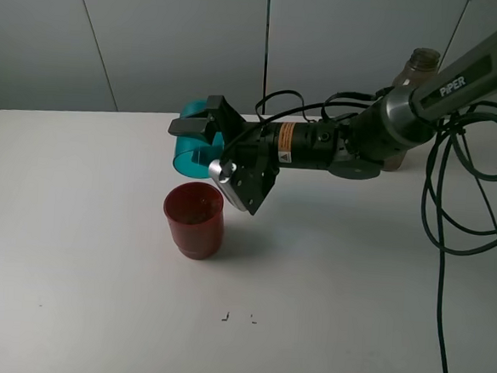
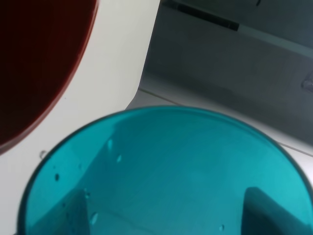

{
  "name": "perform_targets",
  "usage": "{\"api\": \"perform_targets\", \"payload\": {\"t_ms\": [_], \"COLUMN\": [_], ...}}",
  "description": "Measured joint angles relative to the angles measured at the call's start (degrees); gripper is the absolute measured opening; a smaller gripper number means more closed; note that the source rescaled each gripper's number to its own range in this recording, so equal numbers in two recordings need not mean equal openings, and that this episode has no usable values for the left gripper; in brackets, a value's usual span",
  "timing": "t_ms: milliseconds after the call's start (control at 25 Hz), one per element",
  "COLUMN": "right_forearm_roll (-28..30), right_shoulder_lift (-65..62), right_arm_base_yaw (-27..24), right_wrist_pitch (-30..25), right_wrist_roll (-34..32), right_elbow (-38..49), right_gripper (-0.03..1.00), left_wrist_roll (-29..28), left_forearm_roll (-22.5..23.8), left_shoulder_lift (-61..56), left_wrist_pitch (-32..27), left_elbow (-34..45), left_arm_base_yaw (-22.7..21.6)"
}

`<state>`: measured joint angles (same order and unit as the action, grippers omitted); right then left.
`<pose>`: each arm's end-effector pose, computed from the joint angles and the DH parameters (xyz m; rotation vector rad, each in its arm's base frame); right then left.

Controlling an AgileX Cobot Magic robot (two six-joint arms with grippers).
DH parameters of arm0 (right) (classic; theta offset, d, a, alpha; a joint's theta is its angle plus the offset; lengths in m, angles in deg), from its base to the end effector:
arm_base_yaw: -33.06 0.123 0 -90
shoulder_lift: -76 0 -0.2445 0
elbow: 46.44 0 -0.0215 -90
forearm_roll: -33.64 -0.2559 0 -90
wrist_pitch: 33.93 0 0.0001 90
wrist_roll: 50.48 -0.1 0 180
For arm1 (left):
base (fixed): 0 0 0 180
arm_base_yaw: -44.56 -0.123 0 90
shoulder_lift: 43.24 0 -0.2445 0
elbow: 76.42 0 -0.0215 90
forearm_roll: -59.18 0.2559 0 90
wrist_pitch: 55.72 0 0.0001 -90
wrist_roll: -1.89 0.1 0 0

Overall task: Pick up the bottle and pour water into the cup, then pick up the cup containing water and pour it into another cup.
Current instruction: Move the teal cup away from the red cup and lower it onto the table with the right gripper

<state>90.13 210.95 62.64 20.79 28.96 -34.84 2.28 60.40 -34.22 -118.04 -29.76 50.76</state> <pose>0.3153 0.2572 0.0709 -1.8259 -0.0264 -0.4166 0.0459 -0.0031 0.2764 0.1169 2.0562 -0.0372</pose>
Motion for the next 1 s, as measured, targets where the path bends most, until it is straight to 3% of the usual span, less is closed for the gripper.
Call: {"api": "perform_targets", "payload": {"t_ms": [200, 320, 480, 720, 1000], "right_forearm_roll": [0.0, 0.1, 0.4, -3.3, -8.0], "right_shoulder_lift": [0.0, -0.1, -3.3, -6.7, -6.8], "right_arm_base_yaw": [0.1, 0.1, 0.1, -1.6, -5.7], "right_wrist_pitch": [0.0, 0.0, 0.0, -0.3, -1.3], "right_wrist_roll": [-8.9, -21.7, -45.1, -74.1, -93.3], "right_elbow": [0.0, 0.0, 0.0, 0.0, 0.0], "right_gripper": [0.05, 0.05, 0.05, 0.05, 0.05], "left_wrist_roll": [0.0, 0.0, -0.4, -0.4, -0.4], "left_forearm_roll": [0.0, 0.0, 0.0, 0.0, 0.0], "left_shoulder_lift": [0.0, 0.0, 0.0, 0.0, 0.0], "left_wrist_pitch": [0.0, 0.0, 0.0, 0.0, 0.0], "left_elbow": [0.0, 0.0, 0.0, 0.0, 0.0], "left_arm_base_yaw": [0.0, 0.0, 0.0, 0.0, 0.0]}}
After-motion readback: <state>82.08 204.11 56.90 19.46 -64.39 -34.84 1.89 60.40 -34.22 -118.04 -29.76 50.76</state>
